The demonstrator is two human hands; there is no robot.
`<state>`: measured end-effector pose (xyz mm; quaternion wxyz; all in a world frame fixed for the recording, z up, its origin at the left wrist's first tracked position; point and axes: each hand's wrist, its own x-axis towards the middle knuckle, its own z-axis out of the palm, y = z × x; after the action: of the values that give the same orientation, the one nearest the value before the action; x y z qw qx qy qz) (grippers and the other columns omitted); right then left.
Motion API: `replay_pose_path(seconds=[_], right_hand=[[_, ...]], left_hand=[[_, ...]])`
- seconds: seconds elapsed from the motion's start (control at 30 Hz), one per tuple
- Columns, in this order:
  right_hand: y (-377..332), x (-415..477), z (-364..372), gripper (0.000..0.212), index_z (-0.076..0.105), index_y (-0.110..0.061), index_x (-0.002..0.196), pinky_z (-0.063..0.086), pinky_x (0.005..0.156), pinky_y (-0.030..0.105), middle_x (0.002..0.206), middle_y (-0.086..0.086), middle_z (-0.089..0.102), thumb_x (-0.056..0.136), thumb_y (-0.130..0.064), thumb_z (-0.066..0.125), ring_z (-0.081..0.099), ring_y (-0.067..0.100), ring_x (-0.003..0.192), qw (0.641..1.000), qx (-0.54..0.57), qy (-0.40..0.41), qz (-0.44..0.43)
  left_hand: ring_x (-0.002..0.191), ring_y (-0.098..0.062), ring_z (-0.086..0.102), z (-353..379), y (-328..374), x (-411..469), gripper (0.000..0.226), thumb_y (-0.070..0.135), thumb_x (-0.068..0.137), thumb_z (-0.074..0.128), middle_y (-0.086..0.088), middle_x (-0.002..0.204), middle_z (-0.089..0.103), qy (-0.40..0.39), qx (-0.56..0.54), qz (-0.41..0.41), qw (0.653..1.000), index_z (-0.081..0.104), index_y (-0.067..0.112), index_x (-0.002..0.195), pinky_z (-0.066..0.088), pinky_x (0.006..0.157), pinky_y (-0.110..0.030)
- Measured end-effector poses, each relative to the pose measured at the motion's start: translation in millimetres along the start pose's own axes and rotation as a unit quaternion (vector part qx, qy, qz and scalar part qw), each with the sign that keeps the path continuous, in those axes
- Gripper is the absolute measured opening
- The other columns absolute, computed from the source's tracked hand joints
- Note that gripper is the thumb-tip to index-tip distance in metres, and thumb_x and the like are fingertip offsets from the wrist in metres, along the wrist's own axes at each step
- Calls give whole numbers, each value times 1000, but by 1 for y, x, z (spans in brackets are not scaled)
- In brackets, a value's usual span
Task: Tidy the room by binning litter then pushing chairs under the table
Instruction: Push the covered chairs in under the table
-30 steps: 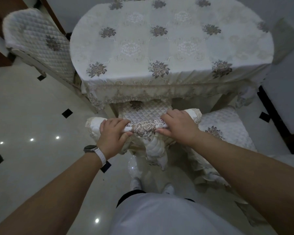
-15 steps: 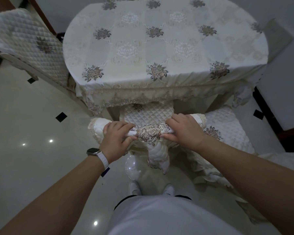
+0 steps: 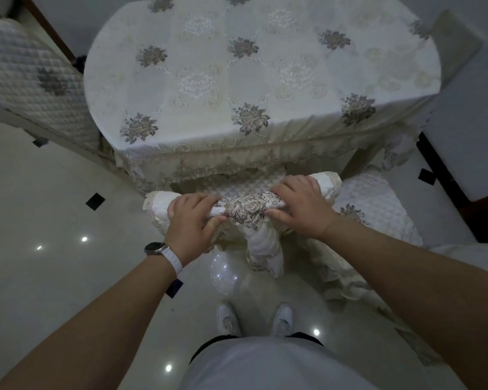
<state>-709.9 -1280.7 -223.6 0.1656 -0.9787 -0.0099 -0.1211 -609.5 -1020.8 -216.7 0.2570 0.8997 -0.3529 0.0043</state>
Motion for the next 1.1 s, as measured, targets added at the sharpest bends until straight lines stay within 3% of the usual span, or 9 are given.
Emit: replay_pose_path(seconds=[0.73, 1.1], right_hand=[[54, 74, 5, 56, 63, -14, 108, 37, 89, 47, 99, 9, 57, 87, -62, 43, 54, 31, 92, 999, -20, 9, -49], [52, 101, 7, 60, 63, -13, 109, 30, 91, 42, 103, 11, 58, 87, -64, 39, 53, 32, 97, 999, -25, -19, -40]], left_hand=[[103, -29, 54, 11, -1, 67, 48, 49, 87, 50, -6, 105, 63, 24, 30, -51, 998, 67, 15, 116, 34, 99, -54], [103, -28, 51, 5, -16, 86, 47, 49, 88, 51, -7, 107, 63, 25, 30, -54, 998, 66, 15, 117, 36, 97, -53]])
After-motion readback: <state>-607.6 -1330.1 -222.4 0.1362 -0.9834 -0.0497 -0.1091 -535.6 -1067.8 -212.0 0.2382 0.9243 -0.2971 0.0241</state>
